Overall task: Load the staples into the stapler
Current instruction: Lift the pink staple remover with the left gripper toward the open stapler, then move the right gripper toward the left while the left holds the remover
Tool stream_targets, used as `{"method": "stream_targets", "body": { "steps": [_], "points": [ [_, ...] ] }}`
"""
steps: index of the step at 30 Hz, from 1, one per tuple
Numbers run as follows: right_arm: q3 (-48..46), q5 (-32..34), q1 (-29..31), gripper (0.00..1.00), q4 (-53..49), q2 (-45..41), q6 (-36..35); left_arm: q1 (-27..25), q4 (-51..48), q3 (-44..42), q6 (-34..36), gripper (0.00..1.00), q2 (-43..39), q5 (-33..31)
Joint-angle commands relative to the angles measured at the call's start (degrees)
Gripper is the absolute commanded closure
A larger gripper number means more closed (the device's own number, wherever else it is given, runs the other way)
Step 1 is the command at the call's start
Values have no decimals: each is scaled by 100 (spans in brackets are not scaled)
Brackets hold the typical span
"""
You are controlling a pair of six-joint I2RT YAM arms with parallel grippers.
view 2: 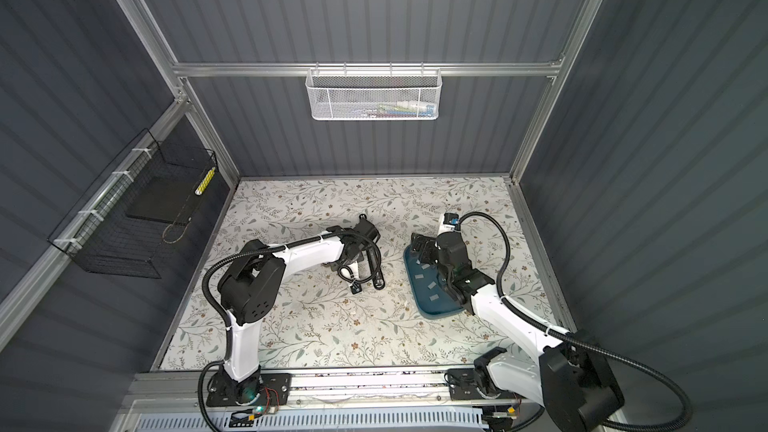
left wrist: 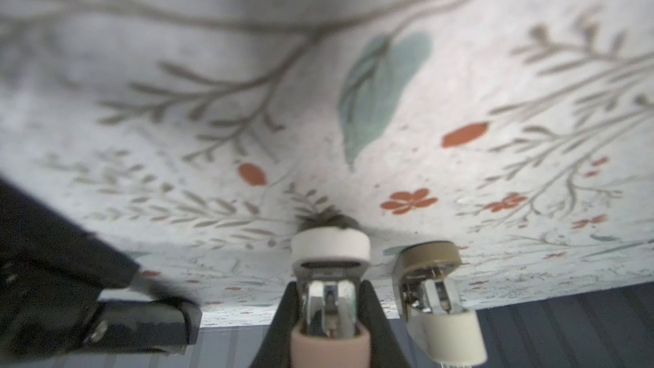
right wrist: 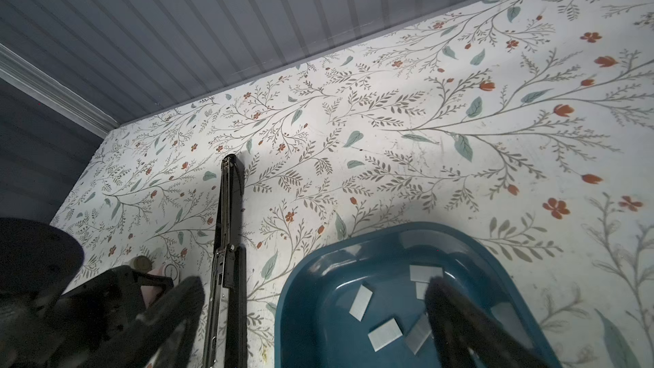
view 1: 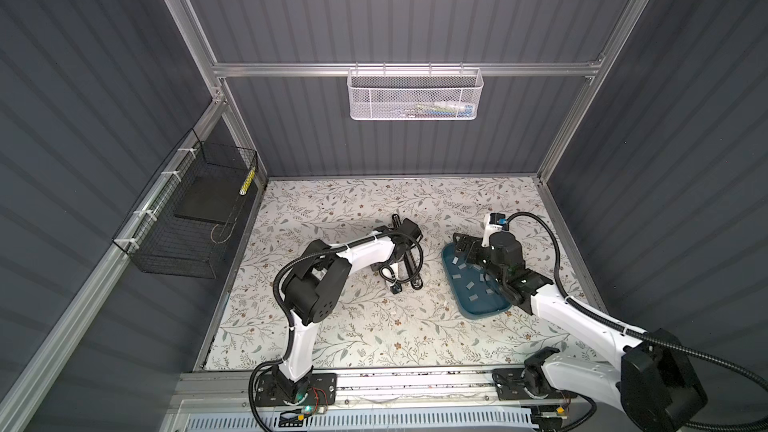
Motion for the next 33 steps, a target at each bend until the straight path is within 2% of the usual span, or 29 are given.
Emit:
{"method": "stream_targets", "body": {
  "steps": [1, 3, 5, 8, 12, 15, 17, 19, 21, 23, 27, 31, 32, 33],
  "points": [
    [155, 104, -28, 1, -134, -138, 70, 27, -301, 82, -33, 94, -465, 674],
    [178, 259, -37, 1, -288, -159, 242, 23, -279, 53, -579, 98, -746, 1097],
    [186, 393, -53, 1, -389, -423, 337, 20, 33, 4, -1483, 99, -1071, 1533],
    [156, 599, -70, 1, -519, -655, 387, -14, 1485, -418, -3631, 100, -1580, 1487],
    [159, 511, -81, 1, -727, -1008, 386, 13, 1258, 102, -6785, 100, -1992, 1963],
    [116, 210, -80, 1, -692, -1190, 337, 154, 910, 365, -8797, 100, -2175, 2879],
    [61, -2, -79, 2, -563, -1205, 277, 260, 1474, 12, -9980, 100, -2504, 3621],
    [72, -235, -72, 6, -479, -1142, 211, 407, 2618, -909, -11268, 100, -2919, 4133],
    [90, -443, -74, 11, -390, -1072, 151, 526, 3538, -1641, -12519, 100, -3214, 4053],
    [76, -674, -72, 18, -240, -1001, 100, 611, 4084, -2125, -12957, 100, -3355, 4146],
    [102, -1205, -68, 33, 8, -879, -10, 620, 4974, -2879, -12475, 100, -3400, 4417],
    [-15, -1699, -47, 35, 461, -691, 134, 610, 6307, -3733, -11971, 100, -3301, 5105],
    [-28, -1813, -39, 35, 550, -627, 181, 622, 6206, -3713, -11869, 100, -3270, 5239],
    [-5, -1949, -25, 35, 609, -555, 203, 627, 5686, -3545, -11502, 100, -3254, 5330]
  ]
}}
